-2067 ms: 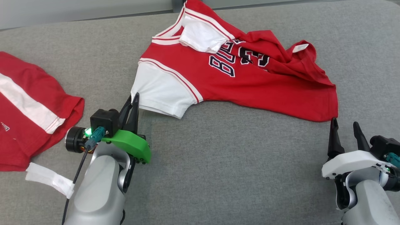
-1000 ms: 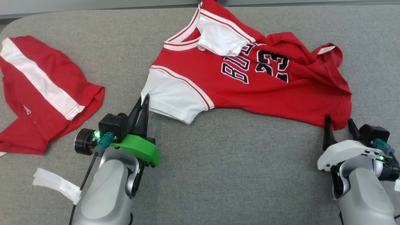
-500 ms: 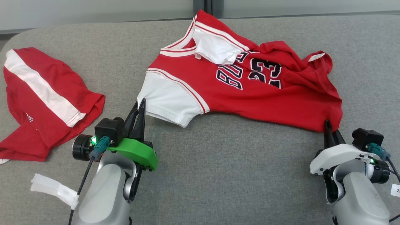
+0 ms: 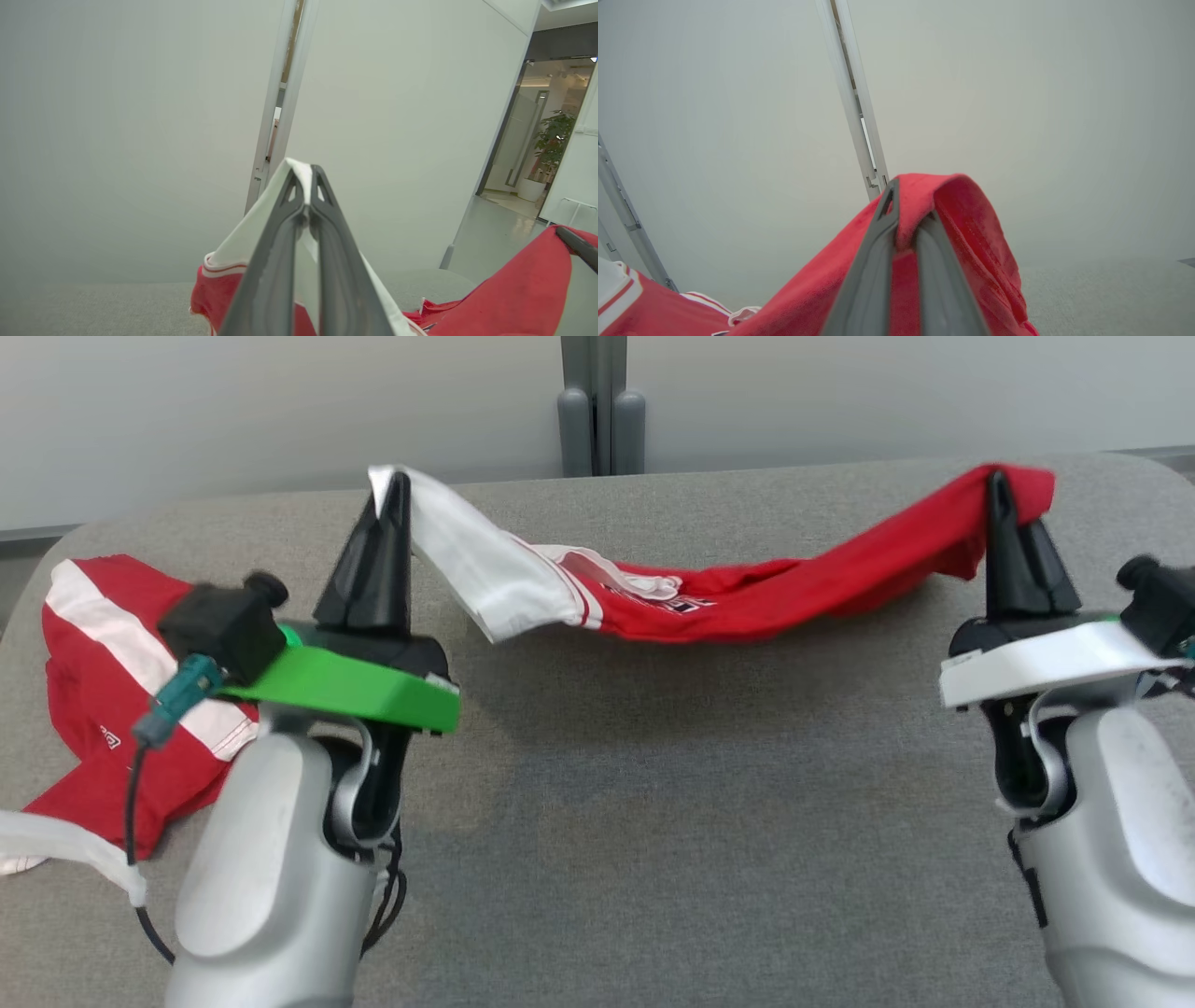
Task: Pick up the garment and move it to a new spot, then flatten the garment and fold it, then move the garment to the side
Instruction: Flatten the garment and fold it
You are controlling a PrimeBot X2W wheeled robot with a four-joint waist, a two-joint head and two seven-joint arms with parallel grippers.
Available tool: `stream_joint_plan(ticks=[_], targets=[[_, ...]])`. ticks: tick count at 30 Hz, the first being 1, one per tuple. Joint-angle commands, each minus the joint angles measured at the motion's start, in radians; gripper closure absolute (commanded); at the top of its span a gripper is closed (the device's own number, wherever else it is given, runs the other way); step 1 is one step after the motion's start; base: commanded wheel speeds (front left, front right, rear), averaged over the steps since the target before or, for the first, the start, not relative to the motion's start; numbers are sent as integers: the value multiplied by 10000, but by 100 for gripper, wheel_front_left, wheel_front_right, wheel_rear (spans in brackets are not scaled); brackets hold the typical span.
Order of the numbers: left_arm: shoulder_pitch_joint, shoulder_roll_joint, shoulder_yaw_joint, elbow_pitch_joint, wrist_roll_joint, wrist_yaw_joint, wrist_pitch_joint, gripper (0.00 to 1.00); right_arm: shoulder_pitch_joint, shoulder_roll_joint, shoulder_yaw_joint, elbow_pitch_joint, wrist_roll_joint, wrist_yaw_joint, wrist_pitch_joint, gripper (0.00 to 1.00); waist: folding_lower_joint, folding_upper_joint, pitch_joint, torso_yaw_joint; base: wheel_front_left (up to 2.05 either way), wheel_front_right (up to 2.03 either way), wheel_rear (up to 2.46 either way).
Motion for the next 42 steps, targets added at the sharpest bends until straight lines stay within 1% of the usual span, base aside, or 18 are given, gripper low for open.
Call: stream_joint_plan(ticks=[1, 3, 6, 11, 15, 19, 23, 27, 29, 33, 35, 38, 40, 42], targets=[[-427, 32, 32, -397, -243, -48, 244, 100, -316, -265, -5, -397, 6, -14, 170, 100, 0, 0, -343, -64, 0, 0, 0], [-1002, 21, 71, -909, -503, -40, 601, 100, -782, -441, -16, -927, 90, -13, 458, 100, 0, 0, -512, -65, 0, 0, 0], [-1886, 40, 161, -1533, -582, 103, 1041, 100, -1426, -789, 46, -1619, 91, -13, 913, 100, 0, 0, -718, -127, 0, 0, 0], [-2869, 238, 190, -2551, -291, 437, 1663, 100, -2097, -1109, -67, -2901, -100, -14, 1807, 100, 0, 0, -946, -224, 0, 0, 0], [-3070, 404, 342, -3517, -344, 740, 2214, 100, -2137, -1007, -567, -3966, 21, -14, 2814, 100, 0, 0, -917, -259, 0, 0, 0], [-3224, 673, 547, -4273, -253, 1024, 2761, 100, -2133, -754, -1334, -4997, 4, -13, 3970, 100, 0, 0, -503, -246, 0, 0, 0], [-3775, 960, 734, -4178, -231, 1141, 3229, 100, -2528, -634, -1859, -5341, -323, -13, 4851, 100, 0, 0, 368, -249, 0, 0, 0], [-4857, 1243, 807, -3320, -186, 954, 3529, 100, -3477, -529, -1882, -4797, -447, -13, 5241, 100, 0, 0, 1567, -315, 0, 0, 0], [-5591, 1663, 609, -2774, 291, 669, 3475, 100, -4136, -462, -1698, -4279, -385, -13, 5309, 100, 0, 0, 2263, -382, 0, 0, 0], [-7083, 2082, 302, -1380, 676, 286, 3334, 100, -5767, -782, -1111, -2874, -377, -16, 5018, 100, 0, 0, 3609, -531, 0, 0, 0], [-8011, 2265, 71, -668, 915, 134, 3118, 100, -6687, -975, -845, -1982, -425, -14, 4682, 100, 0, 0, 4153, -561, 0, 0, 0], [-9324, 2347, -144, 611, 1226, 45, 2612, 100, -8078, -1011, -646, -466, -429, -13, 3873, 100, 0, 0, 4704, -598, 0, 0, 0], [-10500, 2310, -178, 1585, 1488, 43, 2077, 100, -9174, -1160, -352, 561, -605, -14, 3026, 100, 0, 0, 5067, -573, 0, 0, 0], [-11363, 2170, -152, 2441, 1621, 133, 1511, 100, -9961, -1199, -249, 1511, -645, -14, 2227, 100, 0, 0, 5295, -522, 0, 0, 0]])
